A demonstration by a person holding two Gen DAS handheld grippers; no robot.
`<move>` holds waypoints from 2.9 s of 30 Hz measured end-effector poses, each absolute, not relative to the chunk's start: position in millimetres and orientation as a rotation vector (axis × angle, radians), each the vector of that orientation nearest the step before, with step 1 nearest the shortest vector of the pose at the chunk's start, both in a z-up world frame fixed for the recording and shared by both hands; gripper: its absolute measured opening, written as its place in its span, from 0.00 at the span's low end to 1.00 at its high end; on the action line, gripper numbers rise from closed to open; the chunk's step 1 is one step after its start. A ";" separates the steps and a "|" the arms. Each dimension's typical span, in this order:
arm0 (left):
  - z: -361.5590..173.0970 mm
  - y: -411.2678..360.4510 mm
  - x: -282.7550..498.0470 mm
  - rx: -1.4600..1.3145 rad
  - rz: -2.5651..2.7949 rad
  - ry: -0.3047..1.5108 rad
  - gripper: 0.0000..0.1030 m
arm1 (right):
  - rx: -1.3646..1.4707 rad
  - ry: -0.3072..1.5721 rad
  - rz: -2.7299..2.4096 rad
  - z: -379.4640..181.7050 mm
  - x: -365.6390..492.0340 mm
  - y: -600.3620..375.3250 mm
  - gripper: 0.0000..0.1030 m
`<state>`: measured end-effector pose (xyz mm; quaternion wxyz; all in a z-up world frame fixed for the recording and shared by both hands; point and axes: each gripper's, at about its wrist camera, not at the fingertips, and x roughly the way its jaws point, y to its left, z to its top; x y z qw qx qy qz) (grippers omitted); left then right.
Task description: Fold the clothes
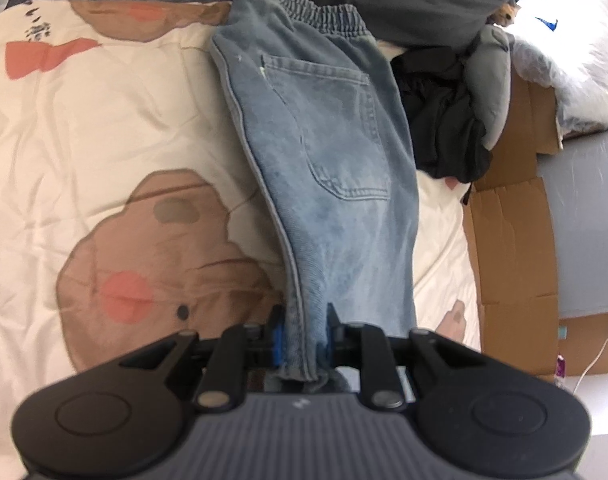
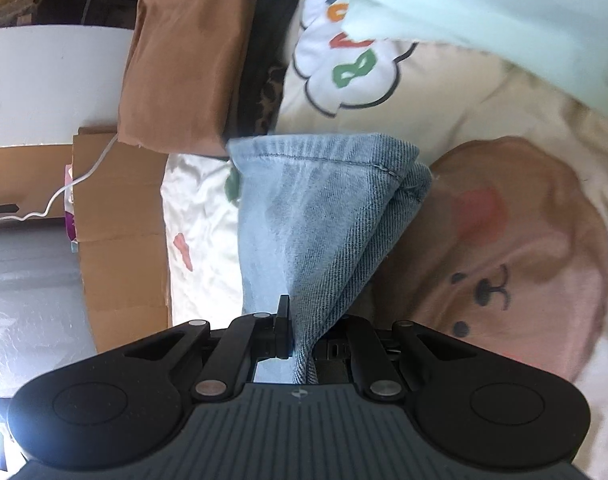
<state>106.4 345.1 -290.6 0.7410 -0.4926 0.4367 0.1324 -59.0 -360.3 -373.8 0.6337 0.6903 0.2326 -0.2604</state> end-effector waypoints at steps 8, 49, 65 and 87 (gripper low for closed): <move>-300.7 337.5 91.9 -1.064 0.303 0.991 0.19 | 1.578 0.561 -0.653 -389.5 -89.2 -361.8 0.06; -260.1 330.2 108.2 -0.684 0.363 1.214 0.61 | 1.176 0.781 -0.552 -369.6 -85.5 -416.7 0.27; -233.3 304.7 95.5 -0.528 0.329 1.183 0.62 | 1.112 0.920 -0.448 -332.9 -65.8 -425.6 0.06; -234.6 258.9 112.5 -0.202 0.132 1.232 0.71 | 0.978 0.903 -0.324 -242.2 -44.8 -389.1 0.05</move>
